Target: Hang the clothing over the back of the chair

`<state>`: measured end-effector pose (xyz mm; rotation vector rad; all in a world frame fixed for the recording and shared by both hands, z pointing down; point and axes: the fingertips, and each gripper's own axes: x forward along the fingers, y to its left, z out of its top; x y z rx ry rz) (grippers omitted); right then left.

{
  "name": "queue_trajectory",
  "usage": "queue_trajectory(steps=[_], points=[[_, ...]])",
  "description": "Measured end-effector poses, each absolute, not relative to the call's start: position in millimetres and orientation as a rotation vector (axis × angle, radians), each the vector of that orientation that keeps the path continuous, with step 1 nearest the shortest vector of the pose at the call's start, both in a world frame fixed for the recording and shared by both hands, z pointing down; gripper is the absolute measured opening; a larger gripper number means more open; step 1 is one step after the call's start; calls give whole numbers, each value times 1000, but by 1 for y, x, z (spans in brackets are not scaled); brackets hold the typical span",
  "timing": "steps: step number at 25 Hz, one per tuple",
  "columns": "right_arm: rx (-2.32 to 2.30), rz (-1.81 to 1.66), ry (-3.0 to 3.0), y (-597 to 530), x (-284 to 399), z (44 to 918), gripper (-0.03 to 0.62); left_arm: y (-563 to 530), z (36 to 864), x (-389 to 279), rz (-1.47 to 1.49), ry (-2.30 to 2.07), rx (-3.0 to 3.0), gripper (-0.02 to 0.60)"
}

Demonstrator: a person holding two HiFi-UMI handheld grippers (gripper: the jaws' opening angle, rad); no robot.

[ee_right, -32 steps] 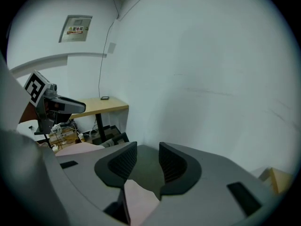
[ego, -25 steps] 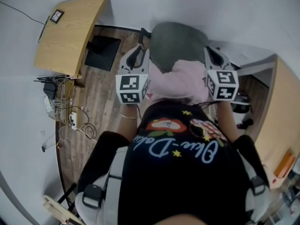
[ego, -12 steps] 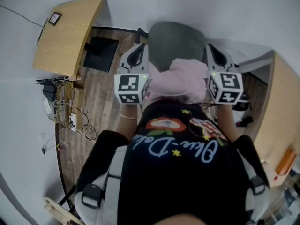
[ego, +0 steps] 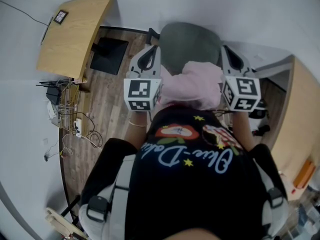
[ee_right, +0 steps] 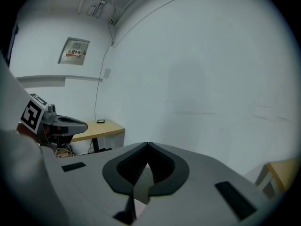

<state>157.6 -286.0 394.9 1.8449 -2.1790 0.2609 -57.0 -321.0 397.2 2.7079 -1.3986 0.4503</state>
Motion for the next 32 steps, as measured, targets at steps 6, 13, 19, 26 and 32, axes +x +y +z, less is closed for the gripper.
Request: queue_trajectory(steps=[6,13,19,26,32], points=[[1843,248,-2169,-285,156,394,0,-320,399,-60,447,-1391,2697,2],[1838,245,-2168,-288,157,393,0,-324,399,-59,453,-1391,2697,2],[1833,259,-2162,-287,159,398,0,-323,405,-63,475,-1395,2684,0],[1821,268,-2172,-294,157,397,0,-329,406,-67,478,-1409,2662,2],[1816,265,-2173,-293,158,396,0,-327,406,-66,476,-1409,2642,2]])
